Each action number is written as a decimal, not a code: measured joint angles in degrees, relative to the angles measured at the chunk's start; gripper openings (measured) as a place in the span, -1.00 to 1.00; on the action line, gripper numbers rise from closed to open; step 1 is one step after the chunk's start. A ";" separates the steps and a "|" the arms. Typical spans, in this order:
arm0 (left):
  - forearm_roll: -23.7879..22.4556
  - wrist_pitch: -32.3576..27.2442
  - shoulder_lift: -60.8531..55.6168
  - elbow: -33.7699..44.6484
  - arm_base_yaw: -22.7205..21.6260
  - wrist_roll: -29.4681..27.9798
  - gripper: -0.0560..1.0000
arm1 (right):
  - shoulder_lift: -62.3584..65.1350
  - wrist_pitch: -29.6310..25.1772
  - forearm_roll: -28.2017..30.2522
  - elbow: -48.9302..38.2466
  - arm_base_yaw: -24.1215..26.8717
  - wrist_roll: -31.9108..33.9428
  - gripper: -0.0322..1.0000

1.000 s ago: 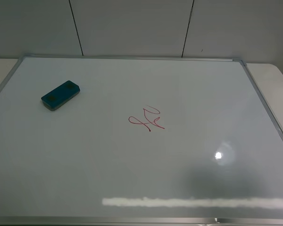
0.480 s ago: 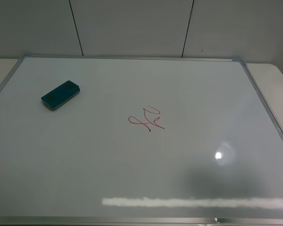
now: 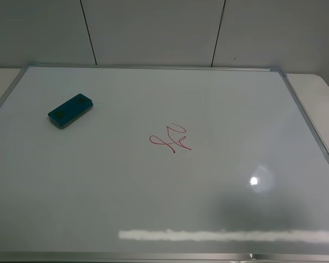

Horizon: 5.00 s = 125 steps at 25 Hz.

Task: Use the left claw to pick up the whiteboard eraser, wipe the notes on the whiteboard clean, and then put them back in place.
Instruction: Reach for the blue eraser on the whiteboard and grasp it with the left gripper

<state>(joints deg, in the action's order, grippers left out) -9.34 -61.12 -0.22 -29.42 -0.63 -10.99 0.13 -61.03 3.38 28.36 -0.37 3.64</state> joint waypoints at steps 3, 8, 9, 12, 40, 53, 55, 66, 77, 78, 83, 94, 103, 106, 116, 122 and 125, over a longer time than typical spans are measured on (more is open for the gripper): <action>0.02 0.23 0.68 -0.20 0.00 0.00 0.99 | 0.00 0.00 0.00 0.00 0.00 0.00 0.98; 0.11 1.38 6.95 -2.43 0.00 0.67 0.99 | 0.00 0.00 0.00 0.00 0.00 0.00 0.98; 0.15 1.64 8.79 -2.91 0.00 1.22 0.99 | 0.00 0.00 0.00 0.00 0.00 0.00 0.98; 0.15 3.34 14.51 -4.29 0.00 3.46 0.99 | 0.00 0.00 0.00 0.00 0.00 0.00 0.98; -2.73 10.61 59.91 -19.52 11.07 15.39 0.99 | 0.00 0.00 0.00 0.00 0.00 0.00 0.98; -2.56 15.07 70.79 -22.29 11.07 21.56 0.99 | 0.00 0.00 0.00 0.00 0.00 0.00 0.98; -2.56 15.26 72.58 -23.80 11.07 21.67 0.99 | 0.00 0.00 0.00 0.00 0.00 0.00 0.98; -2.39 14.62 83.00 -32.86 11.07 25.72 0.83 | 0.00 0.00 0.00 0.00 0.00 0.00 0.98; 5.01 14.75 95.19 -42.96 7.99 34.61 0.82 | 0.00 0.00 0.00 0.00 0.00 0.00 0.98; 5.94 14.75 96.18 -43.49 7.64 36.41 0.83 | 0.00 0.00 0.00 0.00 0.00 0.00 0.98; 10.61 14.89 100.67 -45.40 6.07 42.29 0.84 | 0.00 0.00 0.00 0.00 0.00 0.00 0.98; 15.76 17.93 107.58 -46.67 4.17 48.16 0.84 | 0.00 0.00 0.00 0.00 0.00 0.00 0.98; 20.71 18.39 114.66 -49.95 3.26 51.82 0.84 | 0.00 0.00 0.00 0.00 0.00 0.00 0.98; 21.31 18.72 116.55 -49.97 3.26 52.71 0.84 | 0.00 0.00 0.00 0.00 0.00 0.00 0.98; 21.31 22.44 121.12 -50.04 3.26 51.70 0.83 | 0.00 0.00 0.00 0.00 0.00 0.00 0.98; 21.31 22.44 121.41 -50.08 3.26 51.64 0.75 | 0.00 0.00 0.00 0.00 0.00 0.00 0.98; 21.31 22.25 121.41 -50.08 3.26 51.64 0.74 | 0.00 0.00 0.00 0.00 0.00 0.00 0.98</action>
<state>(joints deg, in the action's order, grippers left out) 11.97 -38.87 121.20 -79.50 2.64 40.65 0.13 -61.03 3.38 28.36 -0.37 3.64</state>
